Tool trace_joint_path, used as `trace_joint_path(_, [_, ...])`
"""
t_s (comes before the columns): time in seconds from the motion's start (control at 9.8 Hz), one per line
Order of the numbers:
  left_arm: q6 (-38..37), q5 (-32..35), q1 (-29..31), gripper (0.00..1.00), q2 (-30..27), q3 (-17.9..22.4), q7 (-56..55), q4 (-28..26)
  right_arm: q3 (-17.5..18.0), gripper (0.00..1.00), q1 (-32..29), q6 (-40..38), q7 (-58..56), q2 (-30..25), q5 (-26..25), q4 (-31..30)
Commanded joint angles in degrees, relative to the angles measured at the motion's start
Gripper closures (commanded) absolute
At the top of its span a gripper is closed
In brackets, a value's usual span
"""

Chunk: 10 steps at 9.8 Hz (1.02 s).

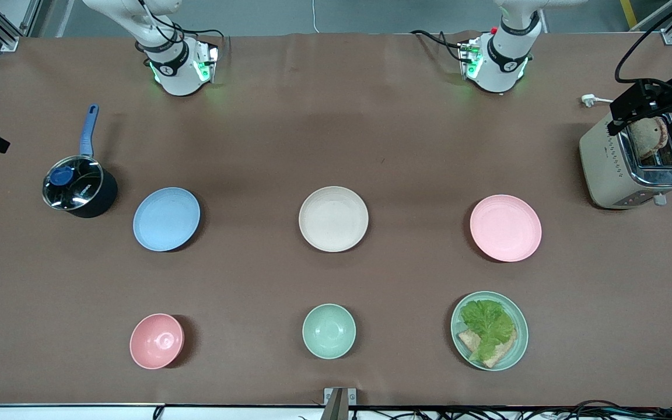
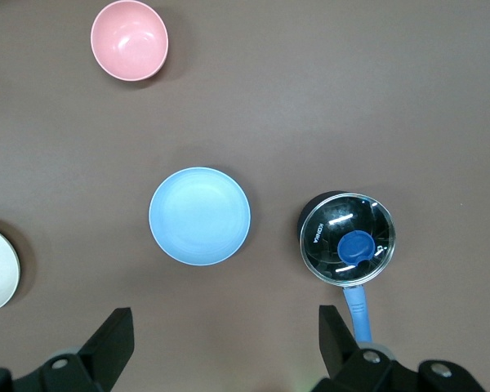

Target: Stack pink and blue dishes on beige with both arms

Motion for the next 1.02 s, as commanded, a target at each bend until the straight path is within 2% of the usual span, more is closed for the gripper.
trace_joint_path(0.0, [-0.89, -0.01, 0.15, 0.00, 0.56, 0.00, 1.12, -0.95, 0.65, 0.00, -0.96, 0.13, 0.00, -1.63, -0.39, -1.75])
trace_joint_path(0.2, [-0.89, 0.42, 0.42, 0.00, 1.43, 0.44, 1.38, -0.86, 0.65, 0.00, -0.96, 0.13, 0.00, -1.54, -0.30, -1.75])
trace_joint_path(0.31, [-0.28, -0.27, 1.46, 0.00, 3.79, 0.70, 3.64, -0.95, 0.65, 0.00, -0.96, 0.22, -0.09, -1.45, -0.13, -1.22])
trace_joint_path(0.51, [3.92, -0.62, 4.27, 0.00, 9.50, 0.70, 8.31, -1.29, 0.73, 0.00, -0.96, 0.22, -0.70, -1.28, -0.30, -1.04])
trace_joint_path(0.71, [6.22, -0.80, 6.12, 0.00, 16.35, 0.70, 8.41, -1.30, 0.65, 0.00, -1.05, 0.22, -1.05, -0.31, 0.23, -1.57])
trace_joint_path(0.82, [7.80, -0.80, 7.61, 0.00, 19.86, 0.70, 8.59, -1.21, 0.65, 0.00, -1.14, 0.74, -3.32, 1.78, 0.40, -2.96])
trace_joint_path(0.92, [8.94, -2.63, 10.23, 0.00, 23.29, 0.36, 9.55, -1.21, 0.73, 0.00, -1.05, 5.01, -6.64, 5.11, 1.36, -5.94])
